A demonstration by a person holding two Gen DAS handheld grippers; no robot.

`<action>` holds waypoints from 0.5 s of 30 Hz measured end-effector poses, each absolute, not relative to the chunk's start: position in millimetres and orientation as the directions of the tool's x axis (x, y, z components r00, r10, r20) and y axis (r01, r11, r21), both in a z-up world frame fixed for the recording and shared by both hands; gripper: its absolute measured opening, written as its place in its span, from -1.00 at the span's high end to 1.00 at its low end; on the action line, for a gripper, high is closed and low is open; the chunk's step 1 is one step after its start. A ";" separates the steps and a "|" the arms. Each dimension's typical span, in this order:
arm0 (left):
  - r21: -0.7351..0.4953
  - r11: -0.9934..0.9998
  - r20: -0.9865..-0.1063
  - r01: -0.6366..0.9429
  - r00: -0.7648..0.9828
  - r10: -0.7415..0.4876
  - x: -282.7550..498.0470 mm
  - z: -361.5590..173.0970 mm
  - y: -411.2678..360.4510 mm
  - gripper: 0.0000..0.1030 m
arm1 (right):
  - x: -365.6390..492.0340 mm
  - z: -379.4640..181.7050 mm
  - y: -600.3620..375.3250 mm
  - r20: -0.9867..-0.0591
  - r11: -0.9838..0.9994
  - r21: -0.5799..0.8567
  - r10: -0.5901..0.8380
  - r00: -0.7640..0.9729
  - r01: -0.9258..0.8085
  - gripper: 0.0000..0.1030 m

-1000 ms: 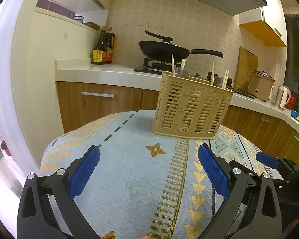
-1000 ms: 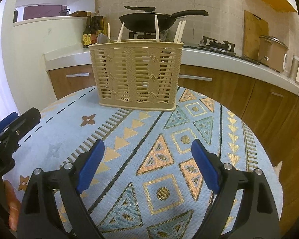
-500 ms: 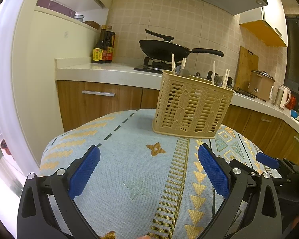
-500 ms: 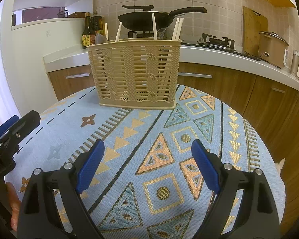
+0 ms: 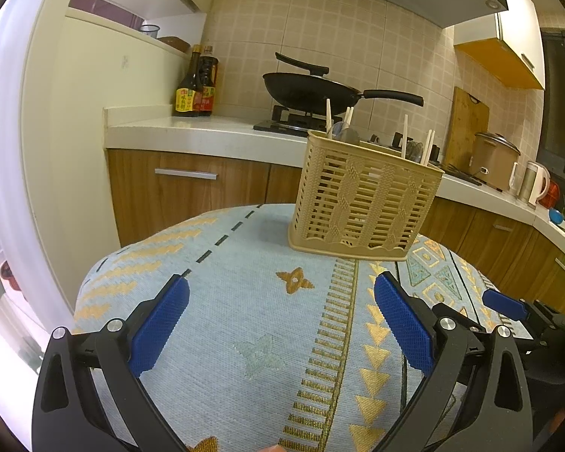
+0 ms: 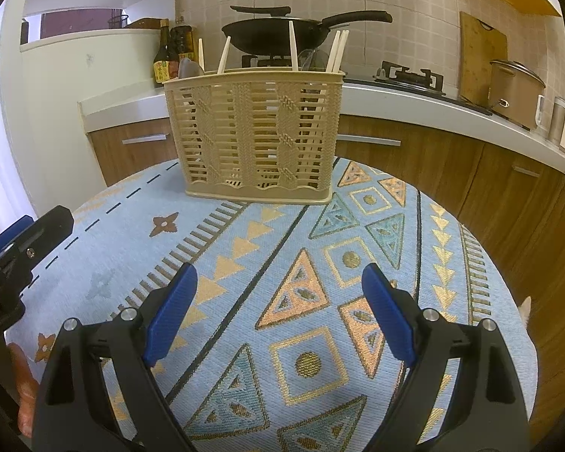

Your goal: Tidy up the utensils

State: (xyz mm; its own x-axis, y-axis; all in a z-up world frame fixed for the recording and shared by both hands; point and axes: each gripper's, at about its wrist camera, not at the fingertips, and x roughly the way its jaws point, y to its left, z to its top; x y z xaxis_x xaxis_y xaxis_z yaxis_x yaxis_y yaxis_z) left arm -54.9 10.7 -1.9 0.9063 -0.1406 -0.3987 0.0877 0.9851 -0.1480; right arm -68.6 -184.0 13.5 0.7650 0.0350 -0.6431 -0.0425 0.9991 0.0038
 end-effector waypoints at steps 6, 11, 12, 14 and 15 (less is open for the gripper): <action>-0.148 0.985 -0.399 0.088 0.906 -0.141 -54.9 -1.6 10.5 -0.85 | -68.2 13.0 -185.0 -0.646 0.999 0.002 0.033 0.763 -0.042 -0.64; -0.148 0.985 -0.401 0.085 0.906 -0.138 -55.2 -2.6 10.1 -0.85 | -67.8 12.8 -185.1 -0.647 0.999 0.001 0.033 0.762 -0.042 -0.64; -0.148 0.985 -0.401 0.085 0.905 -0.138 -55.1 -2.5 10.1 -0.85 | -67.7 12.7 -185.1 -0.647 0.999 0.001 0.033 0.761 -0.042 -0.64; -0.148 0.985 -0.401 0.085 0.905 -0.139 -55.3 -2.9 10.3 -0.85 | -68.1 12.7 -185.1 -0.648 0.999 0.001 0.033 0.761 -0.043 -0.64; -0.148 0.985 -0.401 0.085 0.905 -0.138 -55.2 -2.9 10.3 -0.85 | -68.1 12.7 -185.1 -0.648 0.999 0.000 0.033 0.761 -0.043 -0.64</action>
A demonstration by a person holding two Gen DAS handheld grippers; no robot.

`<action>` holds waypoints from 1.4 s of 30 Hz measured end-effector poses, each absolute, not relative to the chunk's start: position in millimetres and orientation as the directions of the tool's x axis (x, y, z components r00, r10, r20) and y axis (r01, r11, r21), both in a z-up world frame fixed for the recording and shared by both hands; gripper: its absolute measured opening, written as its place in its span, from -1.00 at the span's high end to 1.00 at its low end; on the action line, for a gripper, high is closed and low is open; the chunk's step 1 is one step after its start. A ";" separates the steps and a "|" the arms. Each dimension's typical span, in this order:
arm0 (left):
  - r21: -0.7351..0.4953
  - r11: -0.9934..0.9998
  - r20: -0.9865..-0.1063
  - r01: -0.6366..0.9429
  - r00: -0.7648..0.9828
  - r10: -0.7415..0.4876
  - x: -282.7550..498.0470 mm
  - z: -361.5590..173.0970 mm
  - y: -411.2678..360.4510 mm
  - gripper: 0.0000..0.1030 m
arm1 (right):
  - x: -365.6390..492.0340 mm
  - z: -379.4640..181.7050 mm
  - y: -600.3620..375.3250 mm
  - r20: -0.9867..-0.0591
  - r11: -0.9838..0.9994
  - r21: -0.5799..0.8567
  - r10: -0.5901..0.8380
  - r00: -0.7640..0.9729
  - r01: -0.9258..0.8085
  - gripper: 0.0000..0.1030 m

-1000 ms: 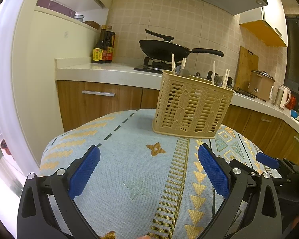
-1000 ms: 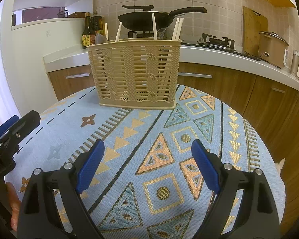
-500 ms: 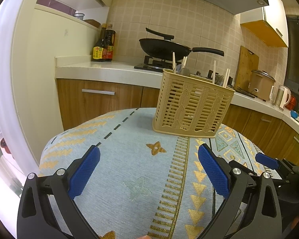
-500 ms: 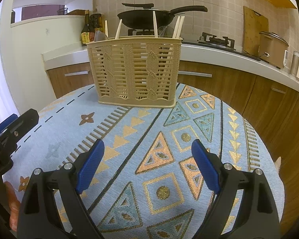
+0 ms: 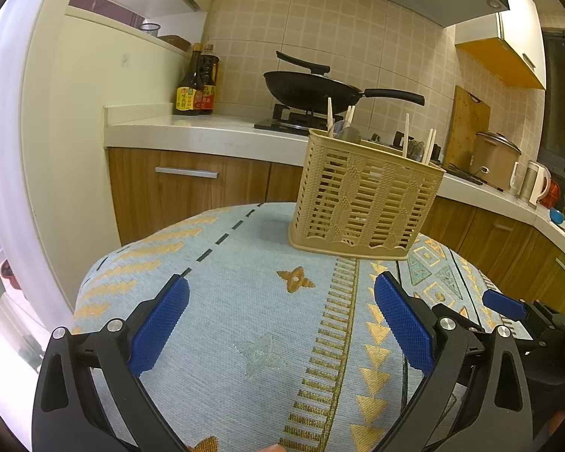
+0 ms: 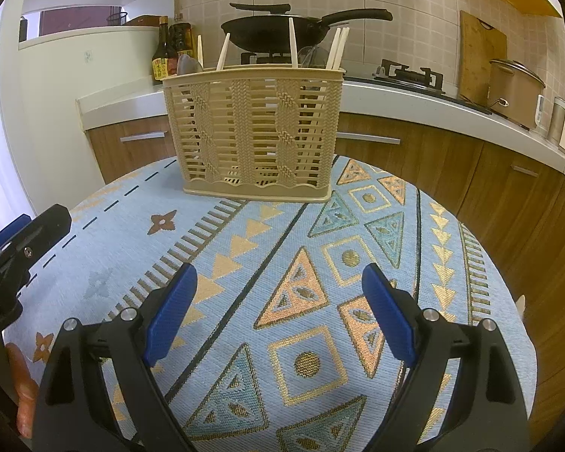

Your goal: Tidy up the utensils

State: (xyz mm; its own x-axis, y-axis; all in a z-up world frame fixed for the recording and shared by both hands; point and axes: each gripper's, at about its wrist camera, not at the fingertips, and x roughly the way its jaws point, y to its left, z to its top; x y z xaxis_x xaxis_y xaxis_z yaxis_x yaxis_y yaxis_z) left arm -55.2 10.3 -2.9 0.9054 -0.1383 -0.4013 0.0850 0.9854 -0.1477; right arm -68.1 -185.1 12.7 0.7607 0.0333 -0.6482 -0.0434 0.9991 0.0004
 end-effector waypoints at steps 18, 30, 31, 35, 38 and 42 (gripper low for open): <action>-0.178 0.981 -0.436 0.076 0.888 -0.148 -48.3 -5.1 13.4 -0.85 | -33.5 6.1 -192.2 -0.712 0.995 0.101 0.076 0.698 -0.005 -0.64; -0.142 0.988 -0.437 0.067 0.891 -0.124 -25.5 13.3 19.9 -0.85 | -28.2 11.6 -189.7 -0.672 0.999 0.045 0.015 0.741 0.021 -0.64; -0.132 0.989 -0.433 0.062 0.894 -0.114 -22.4 14.3 19.9 -0.85 | -27.5 11.6 -189.6 -0.669 0.999 0.041 0.011 0.743 0.022 -0.64; -0.140 0.989 -0.443 0.053 0.890 -0.110 -13.9 5.9 22.1 -0.85 | -29.5 12.6 -189.0 -0.657 0.999 0.033 0.006 0.754 0.020 -0.64; -0.150 0.987 -0.453 0.058 0.883 -0.121 -13.6 -2.4 21.2 -0.85 | -30.2 13.2 -187.7 -0.653 0.999 0.027 0.004 0.758 0.018 -0.64; -0.150 0.986 -0.442 0.071 0.888 -0.130 -16.5 -2.2 20.6 -0.85 | -31.6 13.3 -185.0 -0.647 1.000 0.015 -0.002 0.762 0.014 -0.64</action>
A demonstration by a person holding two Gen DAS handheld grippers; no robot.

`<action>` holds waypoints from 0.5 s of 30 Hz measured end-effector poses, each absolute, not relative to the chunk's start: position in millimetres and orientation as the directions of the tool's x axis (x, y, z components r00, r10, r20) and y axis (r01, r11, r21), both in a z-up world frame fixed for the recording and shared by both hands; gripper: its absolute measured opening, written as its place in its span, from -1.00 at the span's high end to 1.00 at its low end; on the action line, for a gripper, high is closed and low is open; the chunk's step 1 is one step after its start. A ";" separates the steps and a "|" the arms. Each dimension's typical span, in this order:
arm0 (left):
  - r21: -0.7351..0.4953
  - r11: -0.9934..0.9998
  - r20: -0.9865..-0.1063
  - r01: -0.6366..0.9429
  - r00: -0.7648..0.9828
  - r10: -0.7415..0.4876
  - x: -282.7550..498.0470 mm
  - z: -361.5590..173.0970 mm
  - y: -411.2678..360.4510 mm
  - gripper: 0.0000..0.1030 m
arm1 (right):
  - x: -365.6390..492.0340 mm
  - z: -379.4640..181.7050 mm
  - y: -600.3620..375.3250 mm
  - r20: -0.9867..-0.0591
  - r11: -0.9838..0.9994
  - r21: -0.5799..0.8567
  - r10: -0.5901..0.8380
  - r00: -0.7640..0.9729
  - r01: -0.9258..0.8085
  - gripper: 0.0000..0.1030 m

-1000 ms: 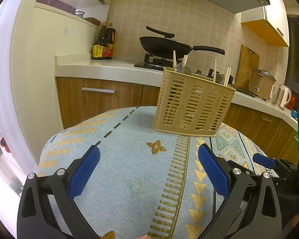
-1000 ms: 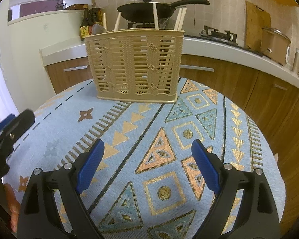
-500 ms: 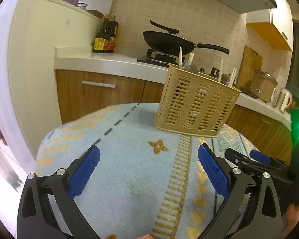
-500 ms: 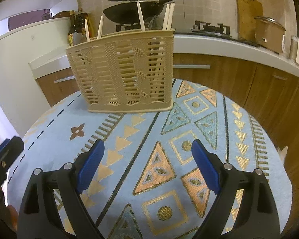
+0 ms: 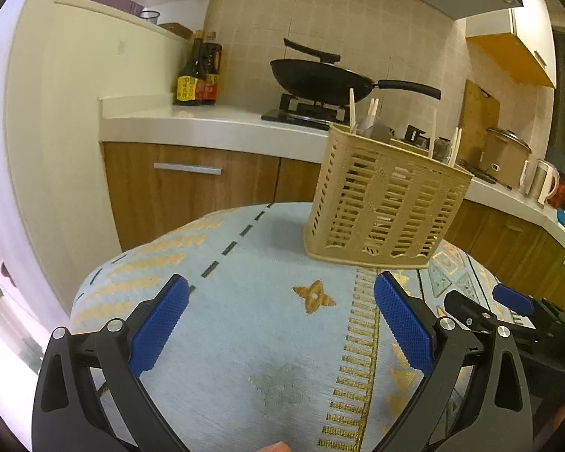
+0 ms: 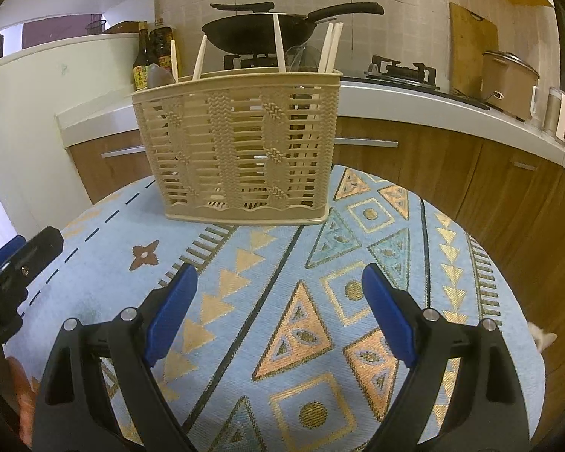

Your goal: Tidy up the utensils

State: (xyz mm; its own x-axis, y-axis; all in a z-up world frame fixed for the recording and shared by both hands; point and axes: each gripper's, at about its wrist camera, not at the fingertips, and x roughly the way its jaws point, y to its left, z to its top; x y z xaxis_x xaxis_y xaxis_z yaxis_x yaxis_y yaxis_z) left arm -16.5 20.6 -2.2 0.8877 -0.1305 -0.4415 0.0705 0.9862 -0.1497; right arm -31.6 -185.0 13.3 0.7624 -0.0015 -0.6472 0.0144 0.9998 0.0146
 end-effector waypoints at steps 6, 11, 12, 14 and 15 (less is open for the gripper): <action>-0.154 0.985 -0.445 0.071 0.886 -0.134 -14.6 -3.3 21.4 -0.85 | -32.4 13.3 -182.1 -0.644 1.000 0.004 -0.004 0.765 0.009 -0.64; -0.143 0.988 -0.449 0.064 0.885 -0.123 -14.5 -3.3 19.7 -0.85 | -33.1 13.4 -181.4 -0.643 1.000 0.001 -0.003 0.766 0.004 -0.64; -0.141 0.988 -0.448 0.065 0.886 -0.122 -14.5 -3.2 19.5 -0.85 | -33.1 13.4 -181.2 -0.643 1.000 0.000 -0.002 0.766 0.003 -0.64; -0.132 0.989 -0.447 0.066 0.887 -0.119 -14.7 -2.9 17.7 -0.85 | -33.4 13.5 -180.9 -0.642 1.000 0.000 -0.001 0.766 0.002 -0.64; -0.127 0.990 -0.448 0.067 0.886 -0.118 -14.5 -3.0 16.6 -0.85 | -33.5 13.6 -180.9 -0.642 1.000 0.001 -0.001 0.766 0.001 -0.64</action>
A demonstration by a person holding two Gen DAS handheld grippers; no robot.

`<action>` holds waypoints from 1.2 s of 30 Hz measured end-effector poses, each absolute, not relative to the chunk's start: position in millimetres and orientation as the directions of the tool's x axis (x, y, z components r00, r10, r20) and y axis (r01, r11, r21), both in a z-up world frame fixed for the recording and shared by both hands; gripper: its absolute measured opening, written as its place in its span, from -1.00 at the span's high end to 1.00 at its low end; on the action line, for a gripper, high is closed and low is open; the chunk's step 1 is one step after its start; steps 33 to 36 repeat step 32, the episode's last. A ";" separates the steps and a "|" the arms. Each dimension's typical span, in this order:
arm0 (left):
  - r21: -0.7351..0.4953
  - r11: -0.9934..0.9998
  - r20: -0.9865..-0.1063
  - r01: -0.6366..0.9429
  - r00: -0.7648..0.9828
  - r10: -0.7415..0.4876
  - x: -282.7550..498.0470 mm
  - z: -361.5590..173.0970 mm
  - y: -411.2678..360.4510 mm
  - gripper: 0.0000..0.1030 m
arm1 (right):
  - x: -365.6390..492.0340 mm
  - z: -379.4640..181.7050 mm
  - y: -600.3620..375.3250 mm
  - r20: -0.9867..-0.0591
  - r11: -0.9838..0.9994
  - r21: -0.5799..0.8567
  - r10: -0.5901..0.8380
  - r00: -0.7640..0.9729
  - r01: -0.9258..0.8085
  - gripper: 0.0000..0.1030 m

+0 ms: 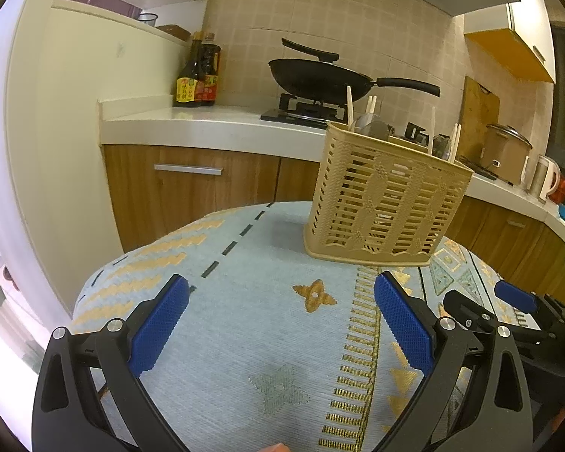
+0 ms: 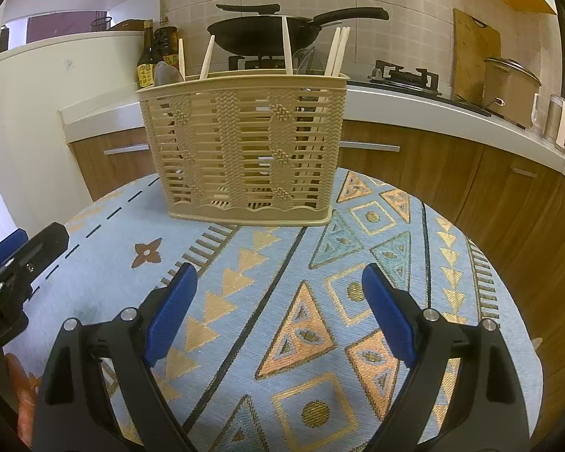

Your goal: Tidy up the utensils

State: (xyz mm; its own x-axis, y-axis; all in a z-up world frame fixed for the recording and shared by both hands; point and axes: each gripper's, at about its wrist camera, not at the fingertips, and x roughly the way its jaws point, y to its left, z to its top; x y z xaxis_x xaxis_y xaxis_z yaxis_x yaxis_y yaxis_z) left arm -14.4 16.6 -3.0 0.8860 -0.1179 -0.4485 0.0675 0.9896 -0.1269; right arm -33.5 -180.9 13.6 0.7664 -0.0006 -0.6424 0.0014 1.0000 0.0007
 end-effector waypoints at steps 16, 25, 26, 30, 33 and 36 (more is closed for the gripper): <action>-0.139 0.987 -0.460 0.077 0.878 -0.133 -13.2 -4.3 17.0 -0.85 | -32.9 12.3 -179.5 -0.648 1.000 0.003 0.005 0.762 -0.004 -0.64; -0.126 0.987 -0.436 0.095 0.889 -0.141 -15.6 -2.9 14.5 -0.86 | -33.9 12.5 -177.8 -0.646 1.000 -0.003 0.002 0.764 -0.006 -0.67; -0.129 0.988 -0.441 0.091 0.887 -0.139 -14.4 -3.3 14.9 -0.86 | -34.1 12.5 -177.8 -0.646 1.000 -0.003 0.002 0.764 -0.006 -0.67; -0.155 0.983 -0.448 0.094 0.880 -0.155 -12.4 -4.2 19.8 -0.85 | -35.5 13.2 -179.0 -0.642 1.000 0.006 0.010 0.767 -0.008 -0.67; -0.163 0.982 -0.451 0.094 0.879 -0.158 -12.6 -4.7 21.0 -0.85 | -35.8 13.4 -178.7 -0.641 1.000 0.006 0.011 0.767 -0.010 -0.67; -0.163 0.982 -0.451 0.094 0.879 -0.158 -12.6 -4.7 21.0 -0.85 | -35.8 13.4 -178.7 -0.641 1.000 0.006 0.011 0.767 -0.010 -0.67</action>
